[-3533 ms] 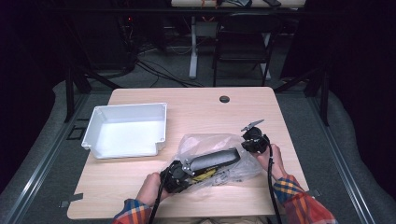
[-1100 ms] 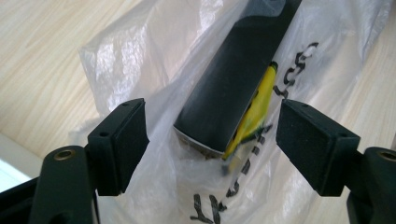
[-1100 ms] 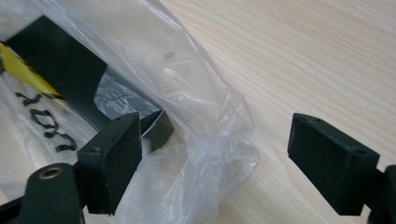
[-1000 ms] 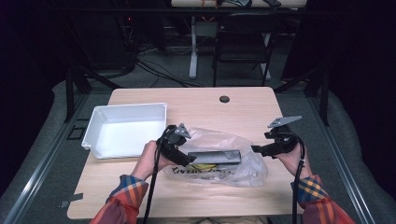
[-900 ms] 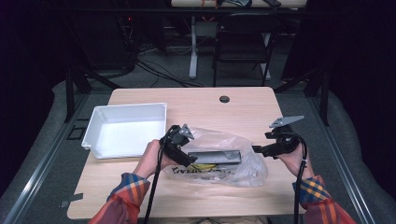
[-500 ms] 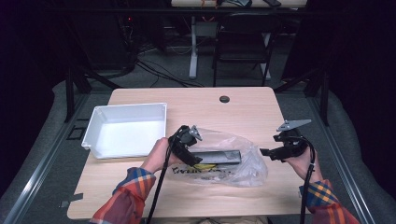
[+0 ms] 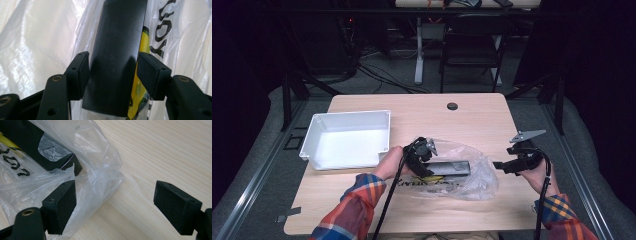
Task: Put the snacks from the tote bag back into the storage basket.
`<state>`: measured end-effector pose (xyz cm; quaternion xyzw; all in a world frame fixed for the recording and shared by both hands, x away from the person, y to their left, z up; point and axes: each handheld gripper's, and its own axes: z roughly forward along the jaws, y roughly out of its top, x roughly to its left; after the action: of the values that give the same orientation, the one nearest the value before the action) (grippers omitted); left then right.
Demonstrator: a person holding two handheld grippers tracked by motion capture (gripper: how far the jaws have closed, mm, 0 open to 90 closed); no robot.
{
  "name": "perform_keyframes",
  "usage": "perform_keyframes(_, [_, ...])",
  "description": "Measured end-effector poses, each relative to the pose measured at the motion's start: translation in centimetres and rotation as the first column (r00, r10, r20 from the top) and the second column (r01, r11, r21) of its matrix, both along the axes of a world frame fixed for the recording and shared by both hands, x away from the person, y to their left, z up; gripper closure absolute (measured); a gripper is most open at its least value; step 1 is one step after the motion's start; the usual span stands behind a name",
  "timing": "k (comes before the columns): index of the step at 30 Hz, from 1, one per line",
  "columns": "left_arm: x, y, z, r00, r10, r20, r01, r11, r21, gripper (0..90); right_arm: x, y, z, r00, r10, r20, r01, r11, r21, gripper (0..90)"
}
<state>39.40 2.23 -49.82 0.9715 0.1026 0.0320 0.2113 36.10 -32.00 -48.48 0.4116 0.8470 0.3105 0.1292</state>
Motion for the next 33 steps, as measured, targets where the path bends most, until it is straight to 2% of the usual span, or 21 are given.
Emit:
perform_keyframes(5, [0.4,-0.4,-0.6,0.9999,-0.007,-0.01,0.007,1.0,0.0,40.8,0.1,0.1,-0.2,1.0,0.004,-0.005,-0.004,1.0,-0.003,18.0])
perform_keyframes(6, [0.6,-0.5,-0.7,0.9996,-0.02,-0.018,0.02,0.9996,0.018,40.1,0.1,0.1,-0.3,1.0,0.006,-0.007,-0.006,0.9999,-0.011,18.1])
perform_keyframes(11, [0.8,-0.9,-1.2,0.9991,-0.034,-0.025,0.035,0.9988,0.036,38.3,0.2,0.1,-0.4,1.0,0.004,-0.005,-0.004,0.9999,-0.011,18.2])
perform_keyframes(14, [0.8,-1.3,-1.4,0.9986,-0.048,-0.022,0.05,0.9957,0.078,38.2,0.2,0.1,-0.4,1.0,0.002,-0.008,-0.003,0.9999,-0.011,18.3])
perform_keyframes(23, [0.9,-2.0,-2.0,0.9963,-0.082,-0.025,0.085,0.9849,0.151,38.8,0.2,0.0,-0.5,0.9999,-0.002,-0.014,0.001,0.9998,-0.017,18.3])
perform_keyframes(25, [1.0,-2.2,-2.3,0.9968,-0.074,-0.029,0.078,0.9832,0.165,39.0,0.3,0.1,-0.6,0.9999,0.002,-0.017,-0.002,0.9998,-0.021,18.3])
perform_keyframes(26, [1.1,-2.3,-2.4,0.9958,-0.08,-0.045,0.086,0.9803,0.178,39.0,0.3,0.1,-0.6,0.9999,0.001,-0.016,-0.002,0.9996,-0.026,18.3])
perform_keyframes(27, [1.0,-2.4,-2.6,0.9968,-0.076,-0.024,0.079,0.9799,0.183,39.0,0.3,0.1,-0.6,0.9999,0.001,-0.017,-0.001,0.9996,-0.027,18.3])
perform_keyframes(28, [1.1,-2.5,-2.6,0.9959,-0.084,-0.033,0.089,0.9763,0.197,39.1,0.3,0.1,-0.6,0.9999,0.001,-0.017,-0.002,0.9996,-0.027,18.3])
perform_keyframes(30, [1.1,-2.5,-2.9,0.9966,-0.075,-0.035,0.081,0.9785,0.19,39.3,0.3,0.1,-0.6,0.9999,0.001,-0.016,-0.001,0.9997,-0.023,18.3])
perform_keyframes(32, [1.2,-2.6,-3.0,0.9954,-0.083,-0.048,0.091,0.9753,0.201,39.5,0.3,0.0,-0.6,0.9999,0.0,-0.016,-0.001,0.9997,-0.026,18.3])
perform_keyframes(33, [1.2,-2.6,-3.0,0.9959,-0.08,-0.042,0.087,0.976,0.2,40.0,0.3,0.0,-0.6,0.9999,0.001,-0.016,-0.001,0.9997,-0.026,18.3])
